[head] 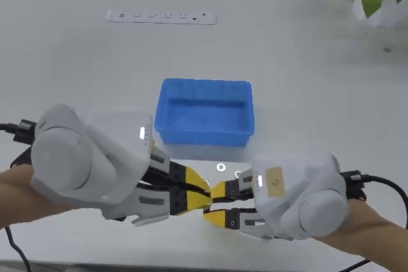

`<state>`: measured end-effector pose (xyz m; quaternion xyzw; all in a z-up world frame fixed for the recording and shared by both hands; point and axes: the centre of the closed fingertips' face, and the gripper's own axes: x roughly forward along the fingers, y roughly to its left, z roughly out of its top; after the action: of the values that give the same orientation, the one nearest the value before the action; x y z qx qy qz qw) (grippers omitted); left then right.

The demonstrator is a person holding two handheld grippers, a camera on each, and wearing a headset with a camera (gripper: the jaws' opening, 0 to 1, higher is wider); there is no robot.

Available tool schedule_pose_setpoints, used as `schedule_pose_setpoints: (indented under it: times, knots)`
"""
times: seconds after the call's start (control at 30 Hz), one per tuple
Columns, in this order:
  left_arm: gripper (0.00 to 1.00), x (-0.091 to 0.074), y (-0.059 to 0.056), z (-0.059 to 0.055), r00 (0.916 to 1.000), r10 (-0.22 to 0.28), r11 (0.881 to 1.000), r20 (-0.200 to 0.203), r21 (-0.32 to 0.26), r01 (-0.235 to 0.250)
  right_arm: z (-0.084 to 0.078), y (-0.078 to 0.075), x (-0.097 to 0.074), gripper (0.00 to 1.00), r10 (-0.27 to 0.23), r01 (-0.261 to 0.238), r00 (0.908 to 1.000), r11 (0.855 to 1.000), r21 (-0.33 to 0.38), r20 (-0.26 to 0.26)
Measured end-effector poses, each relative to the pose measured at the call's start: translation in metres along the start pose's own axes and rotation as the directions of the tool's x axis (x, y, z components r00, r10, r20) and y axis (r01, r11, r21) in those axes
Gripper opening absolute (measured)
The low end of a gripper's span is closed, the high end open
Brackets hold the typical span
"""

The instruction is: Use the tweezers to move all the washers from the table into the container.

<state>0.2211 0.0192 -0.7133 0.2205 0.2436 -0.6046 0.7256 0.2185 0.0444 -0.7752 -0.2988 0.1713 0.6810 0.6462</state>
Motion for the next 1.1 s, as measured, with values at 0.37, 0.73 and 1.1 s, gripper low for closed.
schedule_pose_setpoints:
  times: [0.37, 0.73, 1.1]
  knots:
    - [0.05, 0.001, 0.000, 0.008, 0.9998, -0.014, 0.998, -0.014, 0.058, 0.015, 0.000, -0.008, -0.009, 0.10, -0.052, 0.051, 0.9983, 0.998, 0.022, 0.028]
    - [0.05, 0.005, 0.015, 0.011, 1.0000, 0.004, 0.998, -0.003, 0.069, -0.004, -0.005, -0.024, -0.011, 0.11, -0.095, 0.093, 0.9948, 0.994, 0.052, 0.036]
    - [0.05, 0.011, 0.022, 0.011, 0.9998, -0.019, 0.999, 0.001, 0.038, 0.019, -0.013, -0.028, -0.011, 0.11, -0.087, 0.084, 0.9957, 0.992, 0.092, 0.029]
